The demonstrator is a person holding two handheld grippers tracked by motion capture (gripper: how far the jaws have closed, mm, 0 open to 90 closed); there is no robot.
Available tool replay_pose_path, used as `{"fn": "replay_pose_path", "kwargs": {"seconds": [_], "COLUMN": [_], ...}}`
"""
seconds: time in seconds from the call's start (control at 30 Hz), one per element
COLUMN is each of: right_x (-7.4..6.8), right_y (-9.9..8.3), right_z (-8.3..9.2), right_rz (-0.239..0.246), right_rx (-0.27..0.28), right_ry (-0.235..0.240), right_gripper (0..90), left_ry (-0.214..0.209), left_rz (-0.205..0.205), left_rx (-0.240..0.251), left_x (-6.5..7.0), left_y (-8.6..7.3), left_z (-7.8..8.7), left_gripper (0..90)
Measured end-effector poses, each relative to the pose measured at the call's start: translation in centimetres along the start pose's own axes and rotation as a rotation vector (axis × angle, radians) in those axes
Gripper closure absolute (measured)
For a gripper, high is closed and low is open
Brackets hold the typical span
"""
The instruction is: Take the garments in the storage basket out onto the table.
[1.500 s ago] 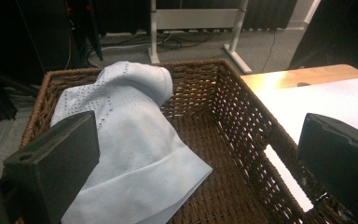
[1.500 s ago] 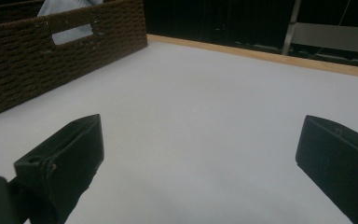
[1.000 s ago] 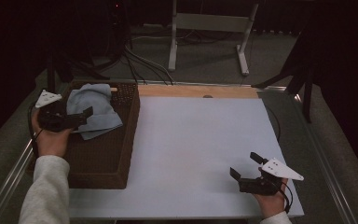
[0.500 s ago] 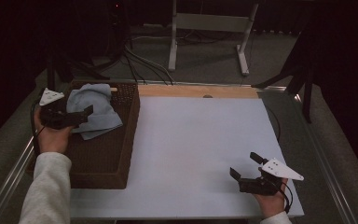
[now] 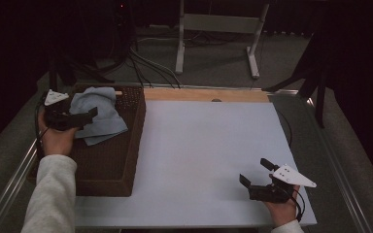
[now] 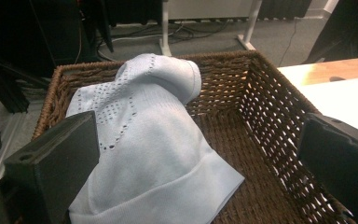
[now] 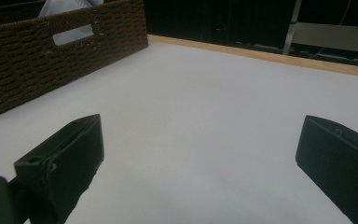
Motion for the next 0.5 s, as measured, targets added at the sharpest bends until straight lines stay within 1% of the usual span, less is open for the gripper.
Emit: {"fn": "replay_pose_path", "kwargs": {"seconds": [0.13, 0.23, 0.33, 0.43, 0.5], "right_x": [0.0, 0.1, 0.1, 0.1, 0.1], "right_y": [0.0, 0.0, 0.0, 0.0, 0.0], "right_z": [0.0, 0.0, 0.0, 0.0, -0.1], "right_rz": [0.002, 0.0, -0.001, 0.001, -0.004], "right_rx": [-0.001, 0.001, 0.0, -0.003, -0.006], "right_ry": [0.0, -0.001, -0.001, -0.006, -0.006], "right_gripper": [1.1, 1.1, 1.2, 1.1, 1.1], "left_ry": [0.016, 0.022, 0.016, 0.033, 0.038], "left_rz": [-0.002, 0.0, 0.027, 0.029, 0.041], "left_rx": [-0.026, -0.034, -0.042, -0.065, -0.076], "left_x": [-0.1, -0.3, -0.5, -0.7, -0.8], "left_y": [-0.1, -0.3, -0.3, -0.5, -0.6], "left_z": [-0.5, -0.8, -0.9, -1.2, -1.4], "left_gripper": [0.3, 0.3, 0.3, 0.3, 0.3]}}
Point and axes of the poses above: each handheld gripper's, and its own axes: z roughly backward along the jaws, y roughly out of its top, x roughly to its right, the point moved 1 cm from there along -z, roughly forward along the jaws, and after that the axes turned 6 degrees about -z, right-handed, at the moved point
